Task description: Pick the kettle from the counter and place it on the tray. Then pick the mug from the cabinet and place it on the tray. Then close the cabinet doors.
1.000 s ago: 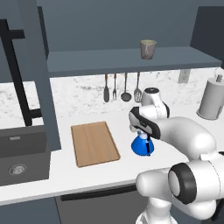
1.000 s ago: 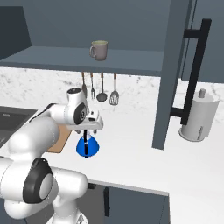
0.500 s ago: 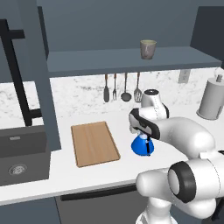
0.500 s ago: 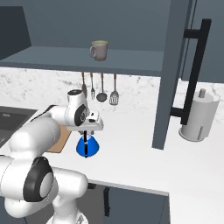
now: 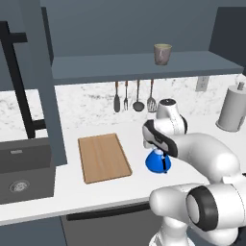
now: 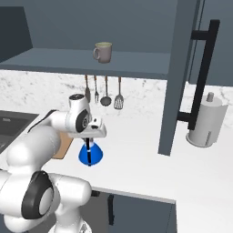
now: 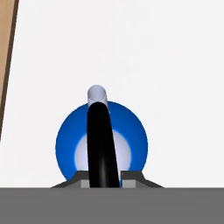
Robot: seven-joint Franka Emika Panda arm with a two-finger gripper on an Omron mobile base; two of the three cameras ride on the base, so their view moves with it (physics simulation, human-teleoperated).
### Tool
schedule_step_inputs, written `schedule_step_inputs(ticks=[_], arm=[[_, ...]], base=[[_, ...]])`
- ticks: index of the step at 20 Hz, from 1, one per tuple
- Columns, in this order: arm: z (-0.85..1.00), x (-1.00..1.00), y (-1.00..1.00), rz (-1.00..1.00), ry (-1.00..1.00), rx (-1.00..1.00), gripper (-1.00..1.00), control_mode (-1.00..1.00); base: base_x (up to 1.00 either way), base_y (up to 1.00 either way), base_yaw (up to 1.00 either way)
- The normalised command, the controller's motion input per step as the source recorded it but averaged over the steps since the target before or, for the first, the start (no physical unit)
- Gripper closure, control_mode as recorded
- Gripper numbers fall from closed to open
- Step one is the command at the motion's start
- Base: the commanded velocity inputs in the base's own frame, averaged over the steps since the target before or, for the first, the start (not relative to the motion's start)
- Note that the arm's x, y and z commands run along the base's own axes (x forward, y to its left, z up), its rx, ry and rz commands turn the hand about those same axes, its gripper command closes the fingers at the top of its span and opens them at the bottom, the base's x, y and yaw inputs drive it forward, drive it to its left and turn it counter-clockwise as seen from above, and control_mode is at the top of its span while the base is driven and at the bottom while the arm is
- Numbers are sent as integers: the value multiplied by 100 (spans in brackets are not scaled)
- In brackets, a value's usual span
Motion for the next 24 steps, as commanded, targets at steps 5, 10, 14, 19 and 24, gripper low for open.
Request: schedule_step_inputs(ticks=[5, 10, 14, 19, 24], arm=[[10, -28, 0, 14, -5, 16, 100, -100], [30, -34, 29, 24, -29, 5, 100, -100], [42, -12, 51, 15, -29, -4, 100, -100], [43, 0, 66, 10, -3, -4, 100, -100], [49, 13, 68, 2, 6, -9, 100, -100]], base=[[0, 0, 0], [0, 0, 0], [0, 0, 0], [0, 0, 0], [0, 0, 0]])
